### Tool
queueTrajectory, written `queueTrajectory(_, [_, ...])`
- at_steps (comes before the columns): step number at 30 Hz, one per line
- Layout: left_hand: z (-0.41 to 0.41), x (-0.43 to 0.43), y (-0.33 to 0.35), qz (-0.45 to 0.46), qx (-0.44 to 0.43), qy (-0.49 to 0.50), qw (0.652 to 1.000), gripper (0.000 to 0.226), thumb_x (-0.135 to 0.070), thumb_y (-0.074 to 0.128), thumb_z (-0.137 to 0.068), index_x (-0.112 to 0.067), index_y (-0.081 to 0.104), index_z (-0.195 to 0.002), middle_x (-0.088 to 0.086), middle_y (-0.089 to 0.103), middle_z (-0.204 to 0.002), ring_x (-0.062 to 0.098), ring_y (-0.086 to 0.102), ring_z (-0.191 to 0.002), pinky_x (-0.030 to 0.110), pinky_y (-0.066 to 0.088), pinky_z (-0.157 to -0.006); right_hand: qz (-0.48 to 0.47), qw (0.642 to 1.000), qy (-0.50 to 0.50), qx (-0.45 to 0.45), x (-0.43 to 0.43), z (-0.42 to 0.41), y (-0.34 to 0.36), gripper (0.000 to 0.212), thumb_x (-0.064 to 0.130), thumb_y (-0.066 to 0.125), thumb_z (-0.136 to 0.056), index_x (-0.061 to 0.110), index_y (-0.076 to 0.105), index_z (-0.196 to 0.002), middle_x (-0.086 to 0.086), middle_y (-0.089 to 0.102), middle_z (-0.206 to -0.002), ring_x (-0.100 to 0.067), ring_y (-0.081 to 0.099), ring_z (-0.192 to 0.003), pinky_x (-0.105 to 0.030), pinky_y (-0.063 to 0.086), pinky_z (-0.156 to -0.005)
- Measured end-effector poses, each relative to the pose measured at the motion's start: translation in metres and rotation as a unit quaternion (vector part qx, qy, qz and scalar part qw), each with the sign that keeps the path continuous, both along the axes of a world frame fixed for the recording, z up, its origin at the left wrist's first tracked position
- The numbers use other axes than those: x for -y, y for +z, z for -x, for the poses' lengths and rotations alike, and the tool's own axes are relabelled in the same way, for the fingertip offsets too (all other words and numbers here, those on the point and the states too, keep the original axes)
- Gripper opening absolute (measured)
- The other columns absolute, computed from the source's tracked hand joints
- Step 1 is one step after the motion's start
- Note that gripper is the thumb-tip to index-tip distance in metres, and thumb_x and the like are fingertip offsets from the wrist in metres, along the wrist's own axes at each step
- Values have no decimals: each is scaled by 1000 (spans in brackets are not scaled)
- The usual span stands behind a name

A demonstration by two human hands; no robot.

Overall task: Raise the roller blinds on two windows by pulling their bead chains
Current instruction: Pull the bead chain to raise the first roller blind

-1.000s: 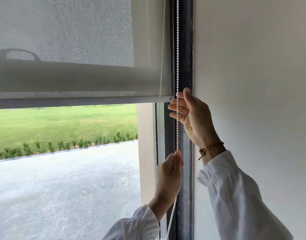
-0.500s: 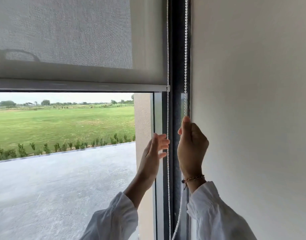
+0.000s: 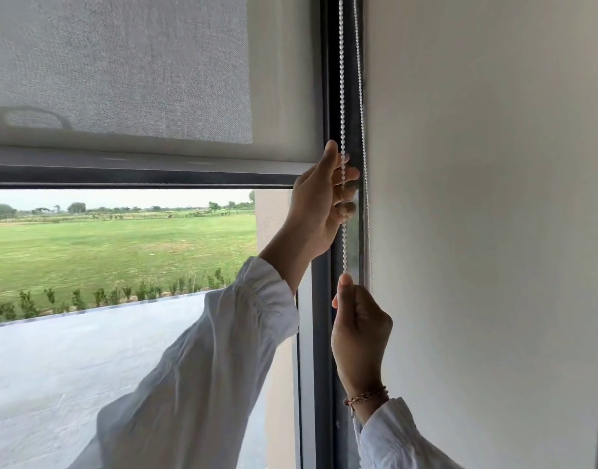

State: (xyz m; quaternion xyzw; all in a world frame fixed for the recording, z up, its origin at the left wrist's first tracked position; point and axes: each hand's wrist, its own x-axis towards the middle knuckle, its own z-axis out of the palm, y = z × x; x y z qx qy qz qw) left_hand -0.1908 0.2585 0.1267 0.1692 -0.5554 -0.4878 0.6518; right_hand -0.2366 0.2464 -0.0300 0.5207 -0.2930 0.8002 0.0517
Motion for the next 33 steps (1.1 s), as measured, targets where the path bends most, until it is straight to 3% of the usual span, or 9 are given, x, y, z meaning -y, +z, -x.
queueTrajectory(3, [6,0,-6,20,6,43,999,31,-32,41,-97,-13,60,-81,-12,37,-44,1,25,-34,15,16,-32,-3,1000,-4,-15,-1,-2,-11,50,30,44,-91,-1,42,-51,-14,39,-39,-25,33,-39,-36,26,-38])
queueTrajectory(5, [10,0,-14,50,-5,64,997,38,-29,37,-98,-16,49,-64,-12,30,-35,1,20,-29,12,14,-29,-13,1000,9,-18,-1,-5,-18,51,31,44,-90,-2,42,-51,-14,41,-40,-24,34,-41,-33,26,-39])
queueTrajectory(8, [11,1,-23,93,-28,69,993,41,-28,36,-98,-19,40,-59,-11,27,-34,2,16,-29,11,13,-30,-62,993,101,17,5,-4,-19,50,39,43,-86,5,42,-50,3,39,-40,-13,32,-41,-23,25,-42])
queueTrajectory(11, [9,4,-22,117,-33,86,989,43,-27,37,-98,-18,39,-56,-11,28,-35,3,18,-30,13,14,-31,-132,972,188,56,15,1,-10,43,50,46,-81,25,45,-46,9,39,-39,-10,31,-43,-28,28,-49])
queueTrajectory(15, [9,14,-23,149,-10,138,979,45,-26,38,-98,-21,41,-53,-10,34,-36,3,24,-32,16,21,-34,-146,970,185,62,24,5,-7,43,55,48,-78,25,48,-48,9,38,-40,-16,31,-46,-33,28,-53])
queueTrajectory(24, [-1,21,-18,159,-6,121,980,43,-21,34,-99,-16,38,-57,-13,30,-35,1,22,-31,14,18,-32,-179,965,184,59,32,3,-11,41,59,48,-78,24,57,-59,3,36,-45,-16,33,-47,-34,30,-53])
queueTrajectory(28, [-7,21,-16,145,12,127,981,39,-25,36,-99,-16,47,-62,-13,31,-35,1,22,-30,14,18,-32,-168,955,233,74,28,-1,-2,20,30,52,-91,19,67,-82,12,46,-50,-7,38,-49,-24,33,-51])
queueTrajectory(31, [-15,20,-21,142,63,164,974,30,-23,35,-99,-11,59,-85,-8,42,-51,4,34,-42,18,27,-41,-160,948,261,90,26,-13,7,19,22,50,-92,12,66,-92,12,54,-64,-2,46,-55,-16,37,-54])
queueTrajectory(33, [-24,19,-32,151,148,226,951,28,-23,36,-99,-11,57,-111,1,60,-80,7,52,-70,23,39,-63,-166,951,244,95,26,-24,11,16,29,52,-91,25,67,-85,12,58,-64,-4,51,-58,-24,43,-58])
